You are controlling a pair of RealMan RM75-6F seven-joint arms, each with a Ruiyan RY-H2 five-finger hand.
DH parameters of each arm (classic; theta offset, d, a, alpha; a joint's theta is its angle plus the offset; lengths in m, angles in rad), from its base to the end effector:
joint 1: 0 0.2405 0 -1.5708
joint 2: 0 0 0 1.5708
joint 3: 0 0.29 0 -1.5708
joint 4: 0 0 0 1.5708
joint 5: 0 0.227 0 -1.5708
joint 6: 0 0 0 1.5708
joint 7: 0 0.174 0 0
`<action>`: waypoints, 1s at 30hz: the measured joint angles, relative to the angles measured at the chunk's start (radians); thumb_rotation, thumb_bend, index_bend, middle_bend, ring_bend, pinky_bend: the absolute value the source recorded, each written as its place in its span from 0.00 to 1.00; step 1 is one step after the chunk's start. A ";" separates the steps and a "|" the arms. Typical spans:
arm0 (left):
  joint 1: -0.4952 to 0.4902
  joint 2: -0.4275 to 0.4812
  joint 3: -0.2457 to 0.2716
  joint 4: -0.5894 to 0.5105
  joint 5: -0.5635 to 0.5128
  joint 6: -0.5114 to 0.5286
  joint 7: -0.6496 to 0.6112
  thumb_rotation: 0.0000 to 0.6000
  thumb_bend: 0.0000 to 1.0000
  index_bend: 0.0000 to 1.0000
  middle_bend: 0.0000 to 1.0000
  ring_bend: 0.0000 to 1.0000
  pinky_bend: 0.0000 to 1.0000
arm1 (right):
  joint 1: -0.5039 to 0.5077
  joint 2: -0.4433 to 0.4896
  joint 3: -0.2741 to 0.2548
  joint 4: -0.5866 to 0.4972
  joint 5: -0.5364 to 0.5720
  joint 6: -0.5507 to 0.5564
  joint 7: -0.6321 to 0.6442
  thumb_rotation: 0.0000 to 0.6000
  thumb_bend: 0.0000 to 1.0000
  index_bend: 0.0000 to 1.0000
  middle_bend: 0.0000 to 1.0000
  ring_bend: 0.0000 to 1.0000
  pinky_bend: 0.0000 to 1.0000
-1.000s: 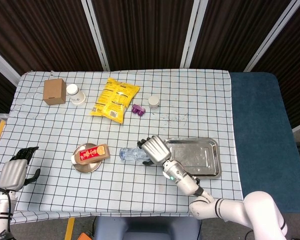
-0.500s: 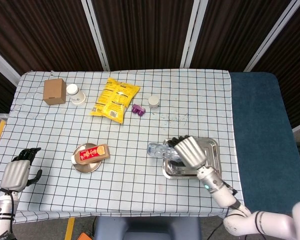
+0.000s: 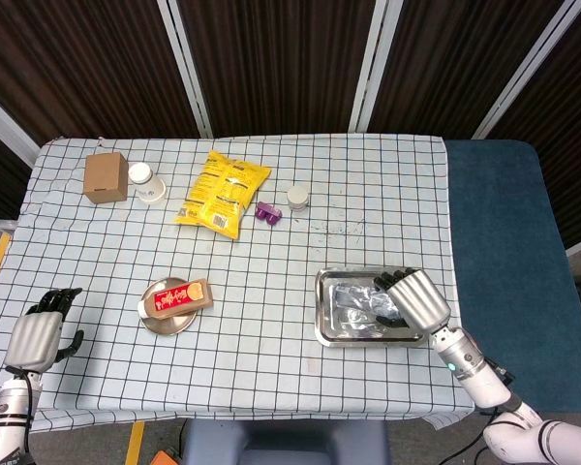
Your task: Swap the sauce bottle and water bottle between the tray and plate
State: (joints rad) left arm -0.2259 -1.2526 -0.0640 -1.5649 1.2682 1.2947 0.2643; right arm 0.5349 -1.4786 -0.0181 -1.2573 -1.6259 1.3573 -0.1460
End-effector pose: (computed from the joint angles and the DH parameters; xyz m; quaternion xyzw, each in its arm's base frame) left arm -0.3568 0.2636 0.0972 -0.6278 -0.4015 -0.2875 0.6016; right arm -0.2467 -0.3381 0.0180 0.7599 -0.1983 0.4235 0.4515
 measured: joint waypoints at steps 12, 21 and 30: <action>0.000 -0.003 0.000 0.003 0.001 -0.002 0.008 1.00 0.41 0.15 0.16 0.12 0.34 | 0.013 -0.025 -0.019 0.116 -0.021 -0.087 0.137 1.00 0.13 0.63 0.45 0.43 0.47; -0.001 -0.005 0.003 0.000 0.001 -0.005 0.020 1.00 0.41 0.15 0.16 0.12 0.34 | 0.002 0.073 -0.018 -0.013 0.031 -0.159 0.078 1.00 0.13 0.21 0.06 0.01 0.12; 0.001 -0.001 0.007 -0.003 0.024 0.005 0.010 1.00 0.41 0.15 0.16 0.12 0.34 | -0.044 0.133 -0.014 -0.104 0.035 -0.102 0.043 1.00 0.13 0.04 0.00 0.00 0.00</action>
State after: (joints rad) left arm -0.2244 -1.2532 -0.0568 -1.5676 1.2918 1.2997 0.2748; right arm 0.4911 -1.3455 -0.0317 -1.3618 -1.5907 1.2557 -0.1029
